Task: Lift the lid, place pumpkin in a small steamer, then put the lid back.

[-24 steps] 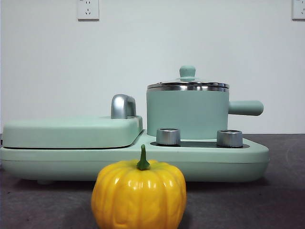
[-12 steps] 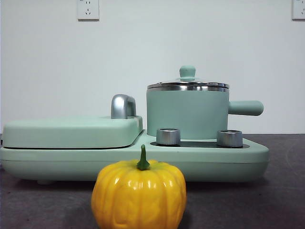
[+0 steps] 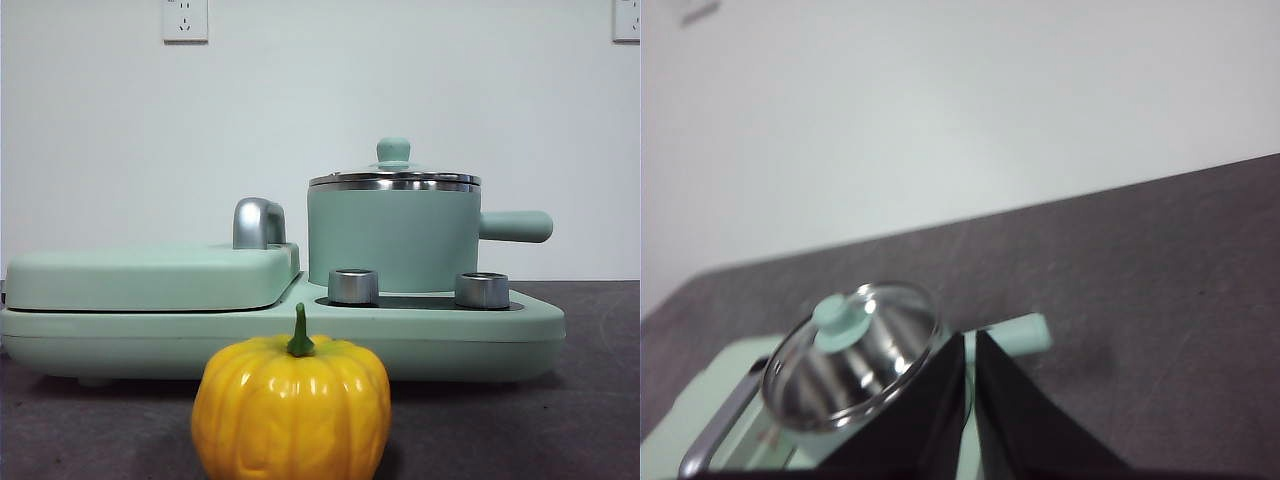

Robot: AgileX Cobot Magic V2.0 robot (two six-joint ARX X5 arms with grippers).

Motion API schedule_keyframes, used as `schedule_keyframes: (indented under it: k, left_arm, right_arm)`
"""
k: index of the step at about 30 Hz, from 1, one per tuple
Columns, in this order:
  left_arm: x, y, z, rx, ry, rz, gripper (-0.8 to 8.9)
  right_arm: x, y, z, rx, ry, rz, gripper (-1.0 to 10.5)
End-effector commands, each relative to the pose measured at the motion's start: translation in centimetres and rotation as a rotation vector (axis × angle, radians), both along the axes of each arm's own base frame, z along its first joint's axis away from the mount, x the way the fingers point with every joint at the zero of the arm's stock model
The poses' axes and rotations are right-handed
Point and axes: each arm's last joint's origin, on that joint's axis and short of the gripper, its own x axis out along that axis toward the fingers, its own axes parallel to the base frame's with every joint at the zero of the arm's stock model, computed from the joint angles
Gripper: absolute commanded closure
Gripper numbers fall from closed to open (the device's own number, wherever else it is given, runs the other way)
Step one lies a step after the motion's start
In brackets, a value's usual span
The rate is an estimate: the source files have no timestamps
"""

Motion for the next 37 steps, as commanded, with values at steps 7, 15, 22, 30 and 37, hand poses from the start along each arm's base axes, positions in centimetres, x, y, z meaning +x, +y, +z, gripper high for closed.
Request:
schedule_keyframes:
  k: [7,15,22,30,37]
  left_arm:
    - [2.8,-0.6,1.0,0.135,0.103,-0.209,8.04]
    - [5.2,-1.5,1.3,0.304,0.151,-0.338,8.04]
    - [6.9,-2.5,1.7,0.484,0.209,-0.467,8.05]
    - [7.9,-3.5,2.4,0.610,0.184,-0.568,8.06]
    - [7.9,-3.7,2.9,0.610,0.145,-0.569,6.50]
  right_arm:
    - [2.8,0.3,1.6,-0.235,0.084,0.127,9.3]
    - [4.8,0.9,2.1,-0.395,0.125,0.228,9.3]
    - [5.8,1.9,1.2,-0.521,0.146,0.342,9.3]
    - [5.8,2.7,0.9,-0.608,0.125,0.431,9.1]
    - [5.8,2.8,0.9,-0.585,0.132,0.430,6.1]
